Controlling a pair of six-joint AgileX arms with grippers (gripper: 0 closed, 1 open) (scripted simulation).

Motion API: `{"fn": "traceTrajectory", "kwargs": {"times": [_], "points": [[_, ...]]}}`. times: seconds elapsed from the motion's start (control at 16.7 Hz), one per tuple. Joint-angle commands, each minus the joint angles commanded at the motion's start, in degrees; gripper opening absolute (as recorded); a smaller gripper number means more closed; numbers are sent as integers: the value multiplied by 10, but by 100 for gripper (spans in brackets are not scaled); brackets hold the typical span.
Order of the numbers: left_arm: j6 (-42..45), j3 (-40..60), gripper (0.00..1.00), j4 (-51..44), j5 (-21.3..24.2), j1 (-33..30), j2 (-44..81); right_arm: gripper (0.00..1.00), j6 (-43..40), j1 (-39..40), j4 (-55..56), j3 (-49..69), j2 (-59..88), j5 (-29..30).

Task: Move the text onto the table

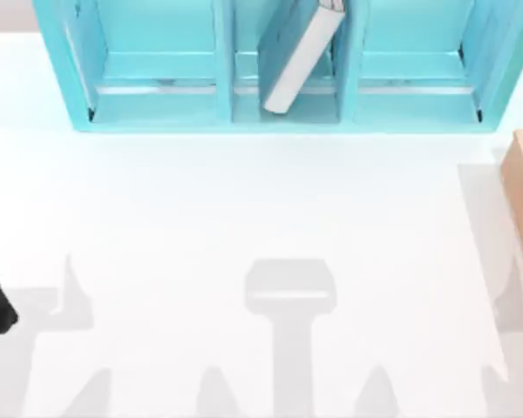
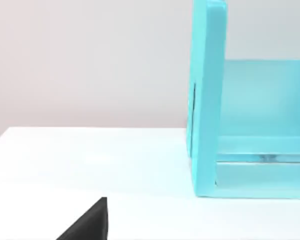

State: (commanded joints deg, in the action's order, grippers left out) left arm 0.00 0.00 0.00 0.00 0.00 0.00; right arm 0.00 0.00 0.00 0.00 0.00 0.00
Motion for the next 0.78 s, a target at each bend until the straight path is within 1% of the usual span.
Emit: {"fn": "traceTrajectory", "kwargs": {"times": [0.18, 0.36, 0.54, 0.78], "points": [[0, 0, 100, 0, 0, 0, 0, 100, 1, 2, 3, 3, 5, 2], [0, 0, 100, 0, 0, 0, 0, 100, 14, 17, 26, 30, 56, 20], [0, 0, 100, 0, 0, 0, 0, 100, 37, 49, 67, 78, 156, 52], [0, 0, 100, 0, 0, 0, 0, 100, 80, 111, 142, 168, 349, 110]]}}
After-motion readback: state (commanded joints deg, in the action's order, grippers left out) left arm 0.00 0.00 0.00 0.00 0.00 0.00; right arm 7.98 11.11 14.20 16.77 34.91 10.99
